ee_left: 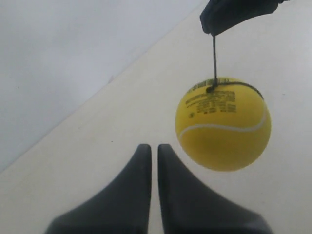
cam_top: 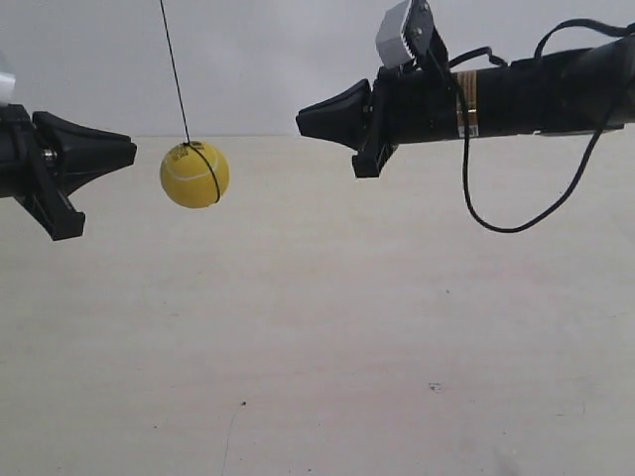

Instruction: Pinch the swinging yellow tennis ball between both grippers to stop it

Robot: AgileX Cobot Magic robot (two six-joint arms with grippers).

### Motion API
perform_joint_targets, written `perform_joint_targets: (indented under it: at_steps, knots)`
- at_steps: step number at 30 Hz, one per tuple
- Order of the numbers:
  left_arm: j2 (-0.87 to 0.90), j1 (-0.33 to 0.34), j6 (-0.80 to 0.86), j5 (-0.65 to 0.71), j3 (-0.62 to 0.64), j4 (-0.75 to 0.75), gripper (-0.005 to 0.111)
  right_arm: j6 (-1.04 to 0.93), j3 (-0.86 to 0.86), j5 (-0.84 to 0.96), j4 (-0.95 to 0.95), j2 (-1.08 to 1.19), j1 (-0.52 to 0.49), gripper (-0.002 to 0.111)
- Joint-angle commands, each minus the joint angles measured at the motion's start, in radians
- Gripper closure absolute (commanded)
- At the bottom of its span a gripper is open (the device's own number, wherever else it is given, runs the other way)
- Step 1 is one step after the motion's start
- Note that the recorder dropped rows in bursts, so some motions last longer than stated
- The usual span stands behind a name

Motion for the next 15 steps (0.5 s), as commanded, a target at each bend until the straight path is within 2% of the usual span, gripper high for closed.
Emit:
perform_joint_targets:
  at_steps: [1,3,8,10,13,15]
  knots:
    - [-0.102,0.004,-0.055,-0.005,0.005,-0.044,0.102,0.084,-0.004,0.072,-0.032,-0.107,-0.009,0.108]
    - [-0.158,0.004,-0.085,0.0,0.005,-0.069,0.102,0.129,-0.002,0.074,-0.047,-0.154,-0.009,0.108]
    - [-0.392,0.004,-0.23,0.07,0.005,-0.071,0.102,0.357,-0.002,0.076,-0.286,-0.323,-0.009,0.108]
    - [-0.5,0.004,-0.281,0.104,0.005,-0.071,0.102,0.439,0.004,0.132,-0.29,-0.383,-0.009,0.108]
    - [-0.692,0.004,-0.369,0.204,0.005,-0.032,0.102,0.493,0.053,0.379,-0.29,-0.491,-0.009,0.108]
    - [-0.845,0.004,-0.419,0.317,0.005,0.014,0.102,0.509,0.093,0.54,-0.29,-0.58,-0.009,0.108]
